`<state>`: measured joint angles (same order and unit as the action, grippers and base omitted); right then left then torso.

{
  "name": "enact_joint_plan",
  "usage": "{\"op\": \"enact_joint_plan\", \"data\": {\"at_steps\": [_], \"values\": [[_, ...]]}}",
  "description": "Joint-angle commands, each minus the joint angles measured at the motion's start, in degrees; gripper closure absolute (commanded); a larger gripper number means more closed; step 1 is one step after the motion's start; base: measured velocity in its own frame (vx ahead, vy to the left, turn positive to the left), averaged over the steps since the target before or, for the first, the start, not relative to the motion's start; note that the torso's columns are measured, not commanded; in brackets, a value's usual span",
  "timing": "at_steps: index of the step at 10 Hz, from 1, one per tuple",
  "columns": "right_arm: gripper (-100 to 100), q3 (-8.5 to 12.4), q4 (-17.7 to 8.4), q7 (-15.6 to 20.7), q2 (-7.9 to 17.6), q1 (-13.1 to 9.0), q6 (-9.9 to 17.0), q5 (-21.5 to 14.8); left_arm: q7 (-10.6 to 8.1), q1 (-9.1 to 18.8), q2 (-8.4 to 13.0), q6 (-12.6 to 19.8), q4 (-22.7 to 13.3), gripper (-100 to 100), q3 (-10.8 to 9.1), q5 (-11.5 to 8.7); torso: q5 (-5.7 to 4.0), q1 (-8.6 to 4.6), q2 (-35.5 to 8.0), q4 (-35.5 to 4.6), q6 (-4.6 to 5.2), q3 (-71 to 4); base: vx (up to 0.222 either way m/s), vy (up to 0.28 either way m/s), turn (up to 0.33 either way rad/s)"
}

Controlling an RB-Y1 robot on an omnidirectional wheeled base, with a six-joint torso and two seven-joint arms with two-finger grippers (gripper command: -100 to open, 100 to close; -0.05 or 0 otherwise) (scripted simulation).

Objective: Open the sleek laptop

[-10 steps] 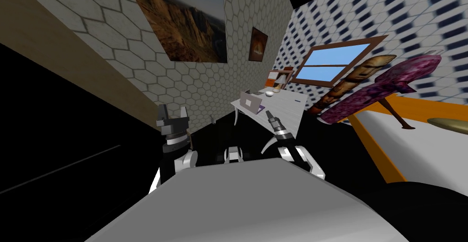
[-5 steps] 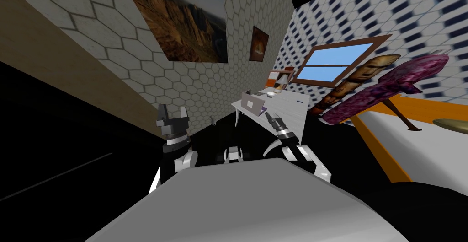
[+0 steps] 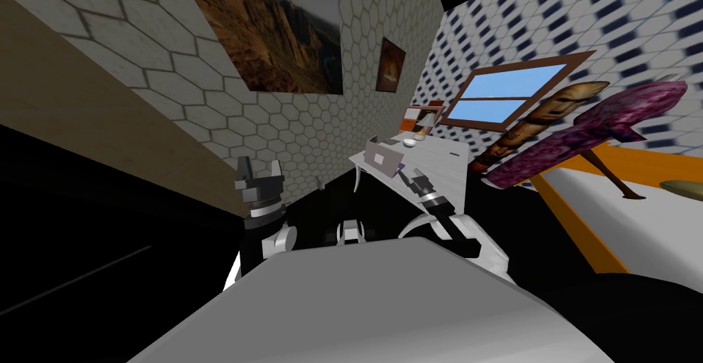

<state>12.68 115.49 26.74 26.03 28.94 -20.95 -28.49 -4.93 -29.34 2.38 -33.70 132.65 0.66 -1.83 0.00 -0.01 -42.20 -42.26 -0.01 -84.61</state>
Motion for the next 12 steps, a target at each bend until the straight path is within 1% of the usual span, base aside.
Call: {"op": "enact_joint_plan", "data": {"at_steps": [1,4,7,11,12], "values": [[-100,1.67,-1.35,3.97,3.54,-0.28,0.93,-3.80,0.00,0.00,0.00,0.00,0.00,0,0.00,0.00,0.00,-0.01,0.01,0.01,0.01,-0.02,0.110,0.048,-0.010],[-100,3.52,-3.29,8.64,7.27,-0.68,1.65,-8.30,0.00,0.00,0.00,0.00,0.00,0,0.00,0.00,0.01,0.06,-0.13,-0.03,0.01,0.08,0.106,0.050,-0.013],[-100,5.20,-5.12,12.89,10.26,-1.06,2.32,-12.40,0.00,0.00,0.00,0.00,0.00,0,0.00,0.00,-0.01,-0.03,-0.07,-0.01,0.02,0.04,0.105,0.041,-0.010],[-100,6.91,-7.05,17.22,13.29,-1.47,3.01,-16.57,0.00,0.01,0.00,0.00,0.00,0,0.00,0.00,-0.01,-0.04,-0.10,-0.03,0.01,0.06,0.074,0.039,-0.008],[-100,6.47,-6.77,16.55,12.57,-1.50,2.88,-15.98,0.00,0.01,0.00,0.00,0.00,0,0.00,0.00,-0.02,-0.06,-0.09,-0.02,0.01,0.05,0.032,0.009,-0.001]]}}
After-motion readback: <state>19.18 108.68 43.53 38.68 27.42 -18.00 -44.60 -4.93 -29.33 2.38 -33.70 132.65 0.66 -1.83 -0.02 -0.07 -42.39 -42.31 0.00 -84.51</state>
